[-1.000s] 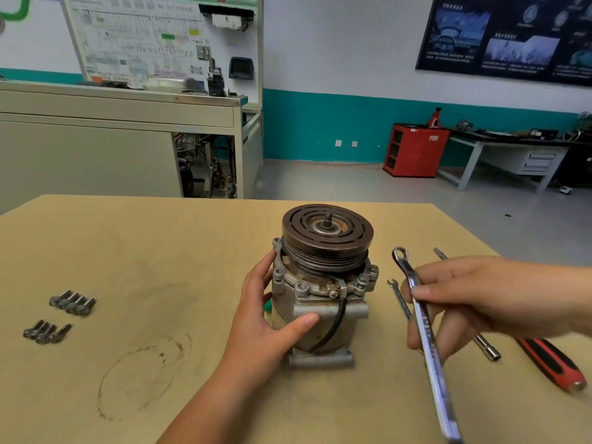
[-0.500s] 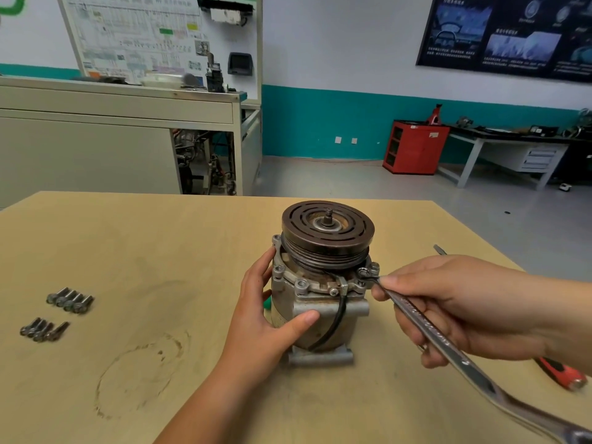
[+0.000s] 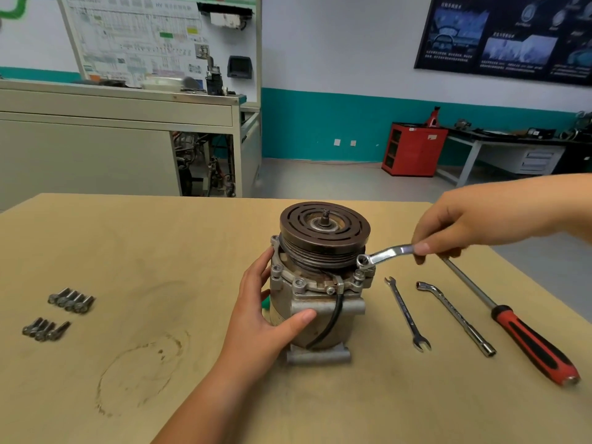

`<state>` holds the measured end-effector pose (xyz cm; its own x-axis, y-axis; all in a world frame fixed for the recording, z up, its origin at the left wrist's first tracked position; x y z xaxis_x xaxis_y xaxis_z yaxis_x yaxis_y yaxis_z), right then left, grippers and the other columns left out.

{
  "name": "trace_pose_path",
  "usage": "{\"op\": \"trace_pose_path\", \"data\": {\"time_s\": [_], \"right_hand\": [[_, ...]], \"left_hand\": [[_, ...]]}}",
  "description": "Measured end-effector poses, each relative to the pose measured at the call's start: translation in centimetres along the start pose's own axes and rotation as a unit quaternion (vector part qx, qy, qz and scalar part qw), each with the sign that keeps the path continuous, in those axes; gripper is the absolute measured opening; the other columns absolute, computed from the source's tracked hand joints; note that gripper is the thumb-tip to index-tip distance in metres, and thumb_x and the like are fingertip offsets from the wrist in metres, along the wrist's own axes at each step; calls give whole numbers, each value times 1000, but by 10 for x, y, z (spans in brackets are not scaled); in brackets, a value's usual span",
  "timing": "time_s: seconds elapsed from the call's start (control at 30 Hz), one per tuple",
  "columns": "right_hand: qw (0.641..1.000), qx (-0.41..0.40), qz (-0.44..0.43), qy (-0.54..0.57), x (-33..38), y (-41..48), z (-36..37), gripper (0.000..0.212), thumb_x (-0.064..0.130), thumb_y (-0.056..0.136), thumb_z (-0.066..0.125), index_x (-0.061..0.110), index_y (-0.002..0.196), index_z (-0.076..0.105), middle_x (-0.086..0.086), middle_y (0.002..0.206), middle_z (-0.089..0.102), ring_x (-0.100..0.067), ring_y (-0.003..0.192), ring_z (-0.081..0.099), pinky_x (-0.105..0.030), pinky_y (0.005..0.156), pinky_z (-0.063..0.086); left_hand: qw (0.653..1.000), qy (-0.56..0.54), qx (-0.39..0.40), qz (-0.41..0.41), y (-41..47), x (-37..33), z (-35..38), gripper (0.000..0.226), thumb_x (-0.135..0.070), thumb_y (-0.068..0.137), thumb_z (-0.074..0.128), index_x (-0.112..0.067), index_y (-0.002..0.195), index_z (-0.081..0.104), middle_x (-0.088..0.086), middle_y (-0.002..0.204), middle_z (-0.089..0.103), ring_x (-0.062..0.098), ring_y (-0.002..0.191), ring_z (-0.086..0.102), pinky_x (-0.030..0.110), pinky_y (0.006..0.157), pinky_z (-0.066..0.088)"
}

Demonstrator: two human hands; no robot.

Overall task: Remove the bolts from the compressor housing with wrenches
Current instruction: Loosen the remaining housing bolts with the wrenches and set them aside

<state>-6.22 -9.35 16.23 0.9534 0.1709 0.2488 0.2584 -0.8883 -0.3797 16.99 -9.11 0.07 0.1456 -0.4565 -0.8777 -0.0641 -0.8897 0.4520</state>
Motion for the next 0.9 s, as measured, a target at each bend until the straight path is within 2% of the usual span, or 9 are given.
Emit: {"op": "trace_pose_path", "data": {"time_s": [0.1,0.2,0.3,0.37,0.47,0.63,0.73,0.8,0.9], "right_hand": [[989,61,20,135,-15,-7,12,30,49,76,51,25,83,67,1,71,71,-11,65,68,-18,59,51],[945,140,27,296,-12,-19,53,26,33,95,49,7,93,52,-16,78,72,-27,66,71,-25,53,54],[870,144,23,471,10,-30,89,37,35,81,66,5,96,49,-25,78,70,-28,57,69,-24,43,51],[821,112,18,559,28,-35,94,40,28,67,64,3,95,53,-28,73,68,-30,49,66,-24,36,48],[787,61,3,614,43,-38,90,35,23,65,59,1,93,55,-26,62,64,-29,39,62,-22,30,44],[780,23,1,625,49,-33,86,29,22,66,56,1,87,56,-22,55,61,-25,34,59,-20,28,43],[796,30,6,605,52,-28,85,27,23,72,55,1,89,56,-20,52,60,-23,32,58,-20,29,44],[810,48,11,585,51,-25,86,23,22,85,51,1,92,56,-18,52,61,-23,34,59,-20,30,45],[838,74,16,541,44,-19,86,28,25,95,43,2,95,58,-16,51,61,-21,33,58,-20,32,46]], "left_hand": [[1000,-1,0,0,0,0,0,82,-59,57,73,-69,126,29,-26,140,41,-7,128,41,5,96,36],[1000,-1,0,-1,0,0,0,81,-59,57,73,-71,123,29,-27,139,42,-8,127,41,4,95,35],[1000,0,0,1,0,0,0,81,-60,56,74,-73,123,29,-27,139,42,-7,128,41,5,96,36],[1000,1,-1,4,0,0,-1,81,-60,57,74,-73,123,29,-28,139,41,-7,128,41,5,96,36],[1000,1,-1,6,0,0,0,81,-60,57,74,-72,124,29,-28,139,41,-8,128,40,5,96,36],[1000,3,0,2,0,0,-1,82,-61,57,73,-73,124,28,-27,140,40,-8,128,40,4,96,35],[1000,5,-1,-2,0,0,-1,82,-62,56,73,-73,123,28,-27,140,40,-9,128,40,4,95,36],[1000,7,-1,-3,0,0,-1,82,-63,55,73,-73,124,28,-27,140,40,-9,128,39,5,95,36],[1000,4,-1,0,0,1,0,83,-62,56,73,-71,125,28,-26,141,40,-7,129,40,12,100,36]]}}
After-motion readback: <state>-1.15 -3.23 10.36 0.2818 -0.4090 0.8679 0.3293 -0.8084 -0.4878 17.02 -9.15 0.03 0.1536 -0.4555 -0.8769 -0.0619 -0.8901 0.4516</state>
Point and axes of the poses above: each hand's wrist, its own y-axis towards the middle knuckle, its own z-axis out of the palm, x = y × z, the point moved 5 cm from there along y, towards the middle knuckle
